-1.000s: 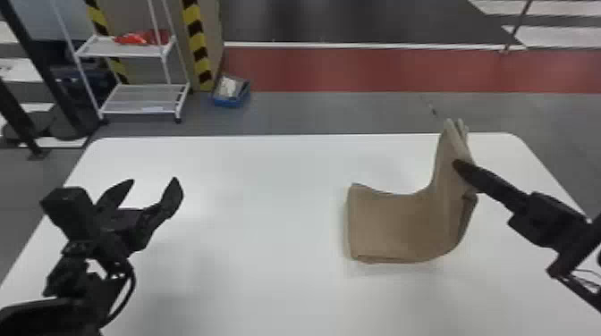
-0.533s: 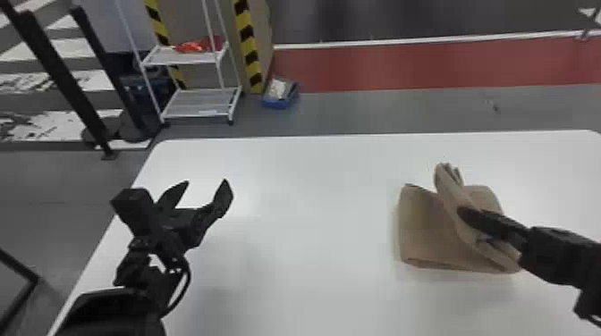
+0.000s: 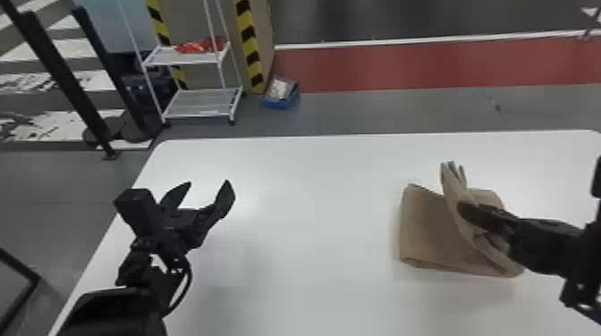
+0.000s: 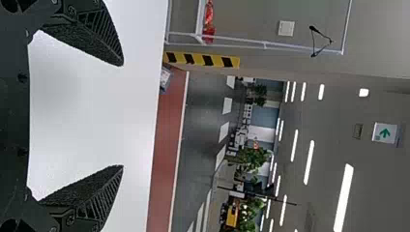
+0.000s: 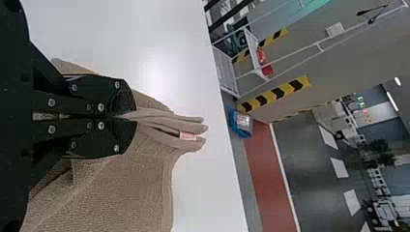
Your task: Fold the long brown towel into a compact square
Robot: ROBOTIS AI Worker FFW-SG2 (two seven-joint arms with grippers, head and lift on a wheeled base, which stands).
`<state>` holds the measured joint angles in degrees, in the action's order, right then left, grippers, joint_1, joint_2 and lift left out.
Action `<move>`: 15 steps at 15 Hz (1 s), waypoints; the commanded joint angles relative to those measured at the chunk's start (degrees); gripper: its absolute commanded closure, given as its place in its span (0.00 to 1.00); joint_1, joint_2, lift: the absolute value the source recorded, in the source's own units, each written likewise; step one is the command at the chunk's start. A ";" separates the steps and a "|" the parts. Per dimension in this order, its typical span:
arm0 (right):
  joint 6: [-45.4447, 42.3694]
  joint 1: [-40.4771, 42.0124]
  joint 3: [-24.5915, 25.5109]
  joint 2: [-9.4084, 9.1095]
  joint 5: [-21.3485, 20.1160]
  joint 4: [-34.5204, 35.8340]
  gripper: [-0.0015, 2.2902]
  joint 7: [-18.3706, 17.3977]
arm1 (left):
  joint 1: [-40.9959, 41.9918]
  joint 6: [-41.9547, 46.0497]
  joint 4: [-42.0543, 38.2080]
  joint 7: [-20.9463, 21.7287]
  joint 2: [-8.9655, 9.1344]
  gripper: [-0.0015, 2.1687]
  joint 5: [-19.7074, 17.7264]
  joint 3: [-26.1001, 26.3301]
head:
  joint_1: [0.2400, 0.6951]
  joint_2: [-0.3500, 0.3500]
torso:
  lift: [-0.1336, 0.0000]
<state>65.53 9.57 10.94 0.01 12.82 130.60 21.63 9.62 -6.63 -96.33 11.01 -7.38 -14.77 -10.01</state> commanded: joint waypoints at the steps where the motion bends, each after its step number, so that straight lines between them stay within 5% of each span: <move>1: -0.18 -0.87 -0.57 -0.01 -0.17 -0.35 0.67 -0.19 | 0.13 -0.01 -0.08 0.07 -0.09 0.06 0.00 -0.19 | 1.00 0.70 | 0.06; 5: 1.93 -2.89 -8.31 0.08 -5.35 -3.34 0.60 -0.28 | 0.22 -0.01 -0.35 0.07 -0.17 0.06 0.00 -0.01 | 1.00 0.73 | 0.06; 7: 1.22 -2.98 -9.62 0.08 -5.62 -4.65 0.07 -1.42 | 0.31 -0.01 -0.44 0.07 -0.17 0.06 0.00 -0.10 | 1.00 0.77 | 0.06; 8: 0.70 -2.63 -9.80 0.08 -5.09 -4.74 0.00 -1.42 | 0.31 -0.01 -0.44 0.07 -0.35 0.06 -0.09 -0.10 | 1.00 0.78 | 0.06; 11: -11.96 0.36 -9.01 0.16 -0.25 -4.74 0.02 -1.16 | 0.22 -0.01 -0.26 0.07 -0.44 0.06 -0.18 -0.01 | 1.00 0.81 | 0.06; 13: -11.96 -0.08 -7.87 0.25 -0.69 -5.09 0.07 -1.33 | 0.22 0.16 -0.08 0.16 -0.44 0.06 -0.18 0.07 | 1.00 0.81 | 0.06; 14: -9.50 -1.31 -7.78 0.25 -3.07 -5.36 0.22 -1.42 | 0.22 0.34 0.09 0.16 -0.44 0.06 -0.18 0.07 | 1.00 0.80 | 0.06; 15: -3.52 -3.07 -8.04 0.25 -6.32 -6.68 0.48 -1.42 | 0.22 0.34 0.18 0.16 -0.44 0.06 -0.18 0.07 | 1.00 0.80 | 0.06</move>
<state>56.29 8.45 2.97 0.28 10.12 125.15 20.21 9.84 -6.41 -96.30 11.17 -7.83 -14.94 -9.93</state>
